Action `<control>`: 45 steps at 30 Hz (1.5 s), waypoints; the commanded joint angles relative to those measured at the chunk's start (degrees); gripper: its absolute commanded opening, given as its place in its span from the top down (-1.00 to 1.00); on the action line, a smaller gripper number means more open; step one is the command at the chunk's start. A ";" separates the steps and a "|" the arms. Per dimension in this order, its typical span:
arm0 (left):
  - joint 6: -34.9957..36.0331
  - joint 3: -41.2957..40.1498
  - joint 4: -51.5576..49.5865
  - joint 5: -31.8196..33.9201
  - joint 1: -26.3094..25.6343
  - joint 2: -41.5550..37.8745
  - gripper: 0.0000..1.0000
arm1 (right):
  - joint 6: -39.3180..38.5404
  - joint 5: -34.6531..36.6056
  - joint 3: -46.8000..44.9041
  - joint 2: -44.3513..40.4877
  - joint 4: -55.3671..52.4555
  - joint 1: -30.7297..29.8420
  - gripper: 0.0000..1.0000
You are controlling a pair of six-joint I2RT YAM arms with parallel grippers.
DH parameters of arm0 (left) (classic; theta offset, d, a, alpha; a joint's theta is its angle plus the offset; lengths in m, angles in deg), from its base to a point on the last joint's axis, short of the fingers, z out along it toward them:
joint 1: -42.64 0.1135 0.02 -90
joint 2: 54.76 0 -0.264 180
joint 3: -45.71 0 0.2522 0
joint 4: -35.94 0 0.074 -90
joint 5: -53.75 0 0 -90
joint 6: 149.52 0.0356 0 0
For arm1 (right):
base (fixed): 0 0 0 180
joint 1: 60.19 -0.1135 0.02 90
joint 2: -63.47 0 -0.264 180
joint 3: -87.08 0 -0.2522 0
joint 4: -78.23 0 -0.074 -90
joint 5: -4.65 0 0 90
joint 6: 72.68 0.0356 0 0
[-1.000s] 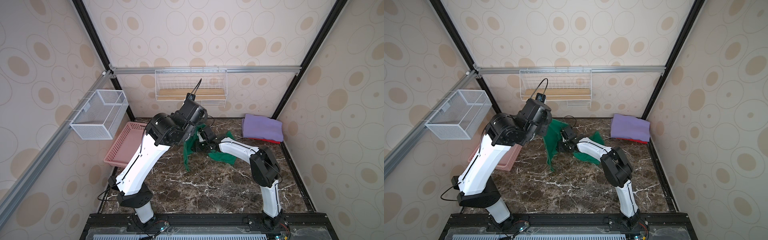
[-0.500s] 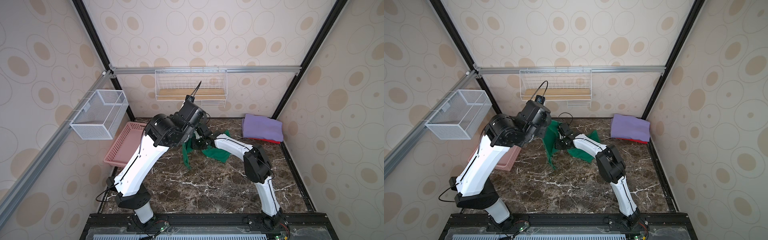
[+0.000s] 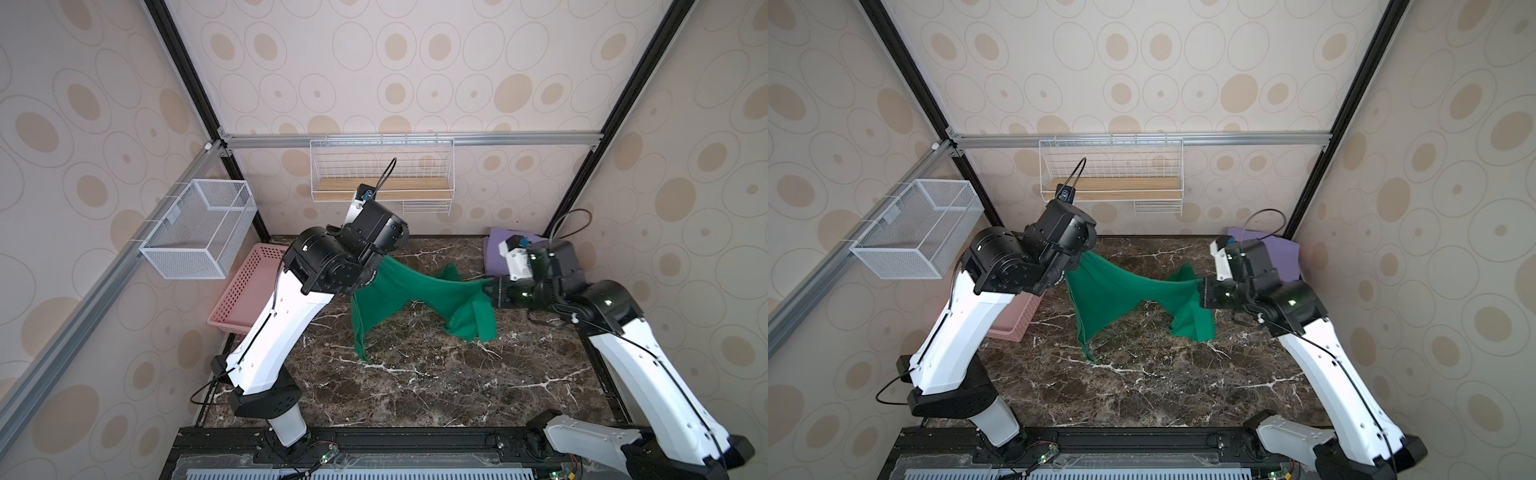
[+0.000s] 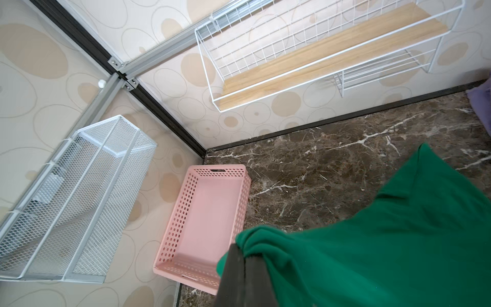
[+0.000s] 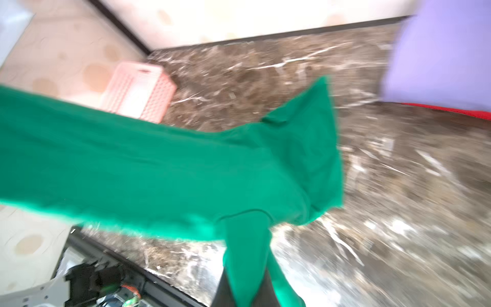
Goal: Fold and stack t-shirts
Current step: Flatten out the T-shirt at the center of the board.
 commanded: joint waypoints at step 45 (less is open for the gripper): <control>13.29 -32.22 28.42 -15.40 10.58 -25.16 1.00 | -31.70 24.83 11.85 5.21 2.75 1.94 1.00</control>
